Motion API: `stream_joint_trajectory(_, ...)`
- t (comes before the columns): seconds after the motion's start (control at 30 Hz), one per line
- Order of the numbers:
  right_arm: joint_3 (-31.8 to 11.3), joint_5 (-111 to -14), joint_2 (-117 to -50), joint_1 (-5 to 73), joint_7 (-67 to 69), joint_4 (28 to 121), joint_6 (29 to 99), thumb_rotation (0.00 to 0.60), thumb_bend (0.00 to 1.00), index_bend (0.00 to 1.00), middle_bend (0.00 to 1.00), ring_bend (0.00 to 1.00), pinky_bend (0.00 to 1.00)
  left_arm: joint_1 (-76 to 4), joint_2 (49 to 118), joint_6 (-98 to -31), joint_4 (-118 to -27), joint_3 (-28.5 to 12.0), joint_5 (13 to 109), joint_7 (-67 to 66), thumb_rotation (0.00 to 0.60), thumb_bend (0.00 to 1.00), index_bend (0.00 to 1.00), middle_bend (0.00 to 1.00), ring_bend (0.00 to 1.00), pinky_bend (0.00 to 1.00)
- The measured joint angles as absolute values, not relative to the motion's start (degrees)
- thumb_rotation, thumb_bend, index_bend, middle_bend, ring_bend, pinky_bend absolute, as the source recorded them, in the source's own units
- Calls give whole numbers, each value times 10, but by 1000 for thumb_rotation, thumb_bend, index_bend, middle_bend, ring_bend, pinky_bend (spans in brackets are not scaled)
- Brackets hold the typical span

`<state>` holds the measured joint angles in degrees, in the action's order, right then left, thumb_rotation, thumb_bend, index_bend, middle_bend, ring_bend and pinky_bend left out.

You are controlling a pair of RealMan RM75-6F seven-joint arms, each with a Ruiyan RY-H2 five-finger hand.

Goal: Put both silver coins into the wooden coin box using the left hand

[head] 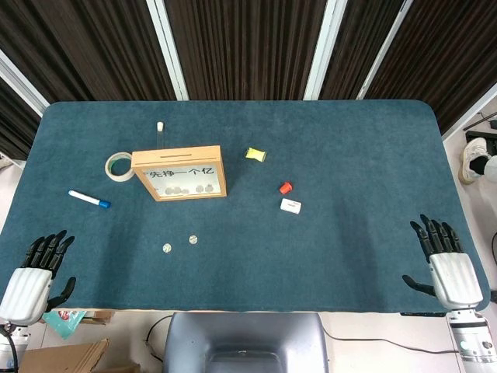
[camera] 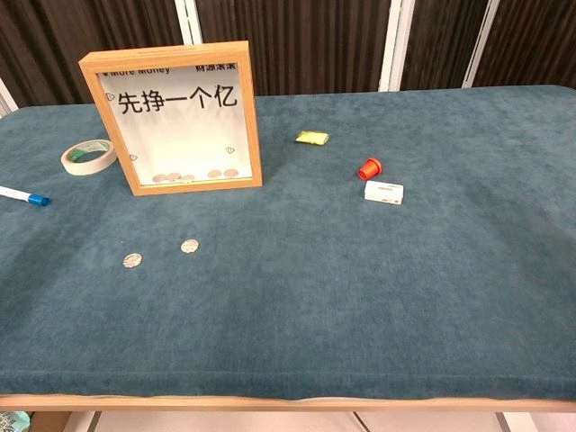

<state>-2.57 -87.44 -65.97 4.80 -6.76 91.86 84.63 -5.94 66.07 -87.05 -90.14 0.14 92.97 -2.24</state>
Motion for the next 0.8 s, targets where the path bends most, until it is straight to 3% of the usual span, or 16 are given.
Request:
stream_joint_trajectory(0.27,-23,-879,-659,46,-70,922,850,600,170,0,0,0,0,-68,668,-857,-896,10,947,-22,600,414,5,33,5,113)
stream_joint_trajectory(0.3,-23,-881,-659,46,-69,922,851,600,170,0,0,0,0,-69,672,-857,-895,11,950,-21,600,414,16,93,37,183)
stream_joint_trajectory(0.33,-23,-882,-659,46,-69,921,851,600,170,0,0,0,0,-70,679,-858,-891,10,952,-20,600,414,45,198,118,333)
stream_joint_trajectory(0.37,-22,-882,-659,45,-70,920,851,600,170,0,0,0,0,-70,686,-861,-887,10,954,-20,600,413,84,326,245,512)
stream_joint_trajectory(0.4,-22,-881,-658,45,-70,920,851,600,170,0,0,0,0,-71,695,-866,-880,8,958,-18,600,413,142,509,435,738)
stream_joint_trajectory(0.43,-22,-880,-658,44,-70,920,851,600,170,0,0,0,0,-71,709,-874,-869,6,963,-15,600,413,200,671,603,884)
stream_joint_trajectory(0.47,-21,-880,-656,44,-69,920,850,600,170,0,0,0,0,-72,722,-880,-859,4,966,-12,600,414,258,816,752,967)
stream_joint_trajectory(0.5,-21,-881,-655,44,-68,920,850,600,170,0,0,0,0,-73,736,-885,-849,3,970,-7,600,416,323,930,874,999)
stream_joint_trajectory(0.57,-22,-882,-655,44,-67,921,854,600,170,0,0,0,0,-78,771,-891,-826,-1,975,11,600,424,410,1000,983,1000)
stream_joint_trajectory(0.8,-23,-878,-658,46,-71,918,846,600,170,0,0,0,0,-107,853,-849,-782,-8,965,30,600,430,440,1000,1000,1000)
